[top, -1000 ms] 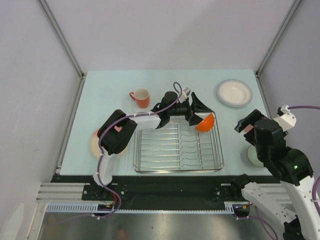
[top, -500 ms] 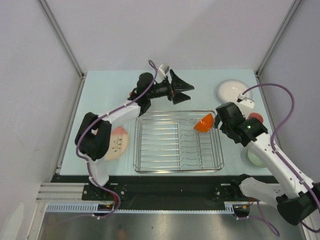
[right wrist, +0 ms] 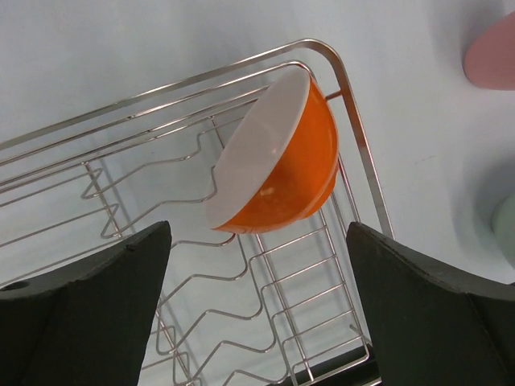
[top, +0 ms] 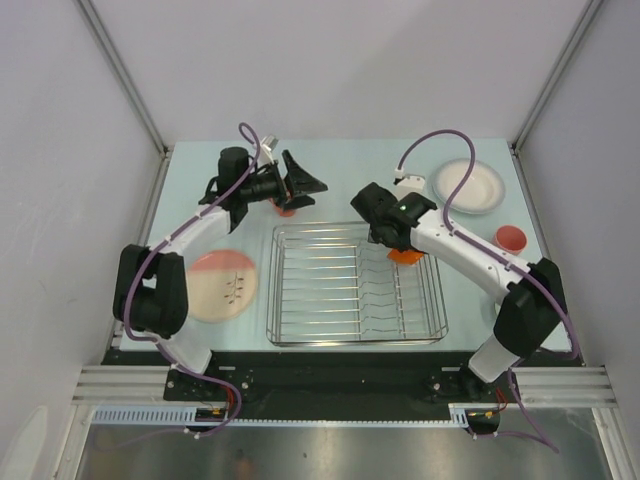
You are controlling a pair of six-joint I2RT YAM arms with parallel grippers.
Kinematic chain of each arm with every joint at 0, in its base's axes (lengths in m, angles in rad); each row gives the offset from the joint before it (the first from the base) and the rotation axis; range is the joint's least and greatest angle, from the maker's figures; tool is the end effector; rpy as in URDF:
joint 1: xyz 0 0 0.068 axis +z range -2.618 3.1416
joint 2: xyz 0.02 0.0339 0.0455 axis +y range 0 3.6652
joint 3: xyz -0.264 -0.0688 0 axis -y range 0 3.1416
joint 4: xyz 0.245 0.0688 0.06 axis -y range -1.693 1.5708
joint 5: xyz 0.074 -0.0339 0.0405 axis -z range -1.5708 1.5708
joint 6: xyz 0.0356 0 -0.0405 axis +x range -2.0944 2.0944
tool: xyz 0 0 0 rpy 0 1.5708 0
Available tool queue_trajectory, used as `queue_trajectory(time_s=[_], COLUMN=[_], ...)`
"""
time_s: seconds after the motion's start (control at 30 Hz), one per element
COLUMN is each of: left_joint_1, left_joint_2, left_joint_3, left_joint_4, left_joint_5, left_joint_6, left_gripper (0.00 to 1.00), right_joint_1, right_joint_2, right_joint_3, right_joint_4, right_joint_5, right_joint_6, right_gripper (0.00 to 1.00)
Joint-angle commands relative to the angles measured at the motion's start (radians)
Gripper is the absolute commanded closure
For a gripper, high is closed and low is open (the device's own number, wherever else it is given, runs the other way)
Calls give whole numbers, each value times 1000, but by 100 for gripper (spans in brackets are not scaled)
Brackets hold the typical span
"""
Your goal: Load the mixed dishes into the dish rack
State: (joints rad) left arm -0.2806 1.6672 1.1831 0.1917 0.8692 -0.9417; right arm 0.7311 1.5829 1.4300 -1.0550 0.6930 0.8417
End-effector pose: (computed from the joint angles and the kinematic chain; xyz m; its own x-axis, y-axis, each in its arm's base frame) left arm 0.3605 -0.1322 0.2874 -0.8757 -0.2907 -0.3854 0.2948 0.3103 -0.9038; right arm 0.2463 0.1904 0.3047 -0.7208 0.1242 -0.6819 0.2893 0.9479 -0.1331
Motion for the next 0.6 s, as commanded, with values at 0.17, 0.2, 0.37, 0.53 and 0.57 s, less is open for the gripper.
queue_trajectory(time_s=[0.17,0.2,0.37,0.53,0.57], left_joint_1=[47,49,54,58,58], left_joint_2=[-96,-98,-103,-115,-115], left_joint_3=[-86,-88,-100,-105,-105], left_joint_4=[-159,-167,-184,-215,-218], left_joint_5=[33,33,34,30,30], left_joint_6=[279,287,330,377,383], left_gripper=[0,0,0,0,0], right_joint_1=[-1,-2,-15,-19,-19], right_joint_2=[60,60,77,104,112], right_joint_3=[49,44,32,27,27], right_joint_4=[-60,-63,-56,-57,-60], right_joint_5=[72,82,83,76,76], right_joint_6=[63,68,68,68,69], right_gripper=[15,19,33,47,47])
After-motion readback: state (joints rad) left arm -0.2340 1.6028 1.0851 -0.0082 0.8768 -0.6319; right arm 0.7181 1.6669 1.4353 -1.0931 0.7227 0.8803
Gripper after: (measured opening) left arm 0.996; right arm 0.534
